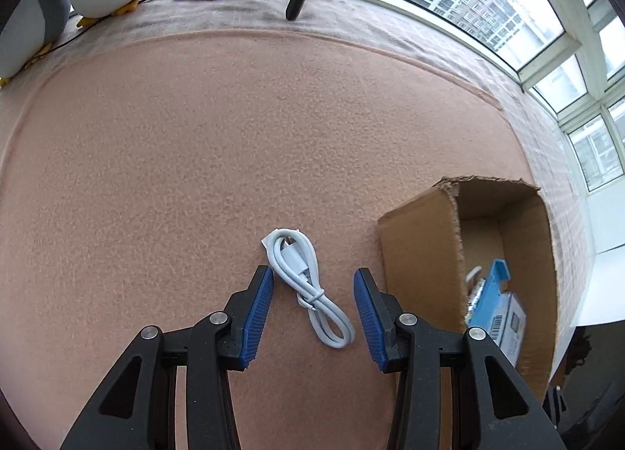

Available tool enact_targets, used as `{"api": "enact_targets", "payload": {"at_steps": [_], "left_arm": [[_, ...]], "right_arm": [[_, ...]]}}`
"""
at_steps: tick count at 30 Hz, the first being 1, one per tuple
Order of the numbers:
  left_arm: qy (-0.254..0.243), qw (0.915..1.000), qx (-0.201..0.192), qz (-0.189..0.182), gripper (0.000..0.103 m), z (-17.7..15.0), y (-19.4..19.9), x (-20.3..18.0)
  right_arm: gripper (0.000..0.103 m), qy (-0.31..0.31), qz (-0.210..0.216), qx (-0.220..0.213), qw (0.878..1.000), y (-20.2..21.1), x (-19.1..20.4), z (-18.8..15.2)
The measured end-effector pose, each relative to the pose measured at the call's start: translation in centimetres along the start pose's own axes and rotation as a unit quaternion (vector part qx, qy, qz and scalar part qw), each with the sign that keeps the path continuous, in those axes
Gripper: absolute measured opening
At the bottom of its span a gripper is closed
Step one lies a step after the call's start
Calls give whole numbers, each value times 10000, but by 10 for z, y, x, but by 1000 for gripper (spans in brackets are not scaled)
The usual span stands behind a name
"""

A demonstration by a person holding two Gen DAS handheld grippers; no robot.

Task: Organize rigid objects
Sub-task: 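Reach the left tool to the white coiled cable and grasp it, then carry the white cable with the left tool into the box and release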

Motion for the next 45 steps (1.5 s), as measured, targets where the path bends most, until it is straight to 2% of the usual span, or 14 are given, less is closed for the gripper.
{"api": "enact_targets", "payload": {"at_steps": [4,6,10,12,14,25,32,45], "left_arm": [[-132,9999,-11,94,45,-1,-3,-3],[-219,9997,-1,148,40,-2,-4,-4],[-473,9985,-3,272,35,-2,-5,-6],[-594,9979,17,271,25,-3,-4,-7],[-658,9975,41,261,20,-3,-4,-7],[-999,9947,33,228,20,-19,10,0],[-1625,9862,-201,257,20,-49,42,-16],[-2146,9751,-541,132,20,-89,96,-28]], "right_arm": [[25,7,-4,4,10000,0,0,0],[25,7,-3,4,10000,0,0,0],[25,2,-3,4,10000,0,0,0],[25,6,-3,4,10000,0,0,0],[25,5,-5,5,10000,0,0,0],[25,6,-11,4,10000,0,0,0],[25,5,-30,7,10000,-2,-1,0],[25,55,-118,26,9999,-2,0,-1]]}}
Point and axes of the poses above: each gripper's, at about its wrist camera, not at the fingertips, and y roughly against the way its jaws point, x to its left, z to its top, the point moved 6 cm from there along -y, roughly the way its jaws point, and after that the axes turned 9 degrees about y, right-handed, at the moved point
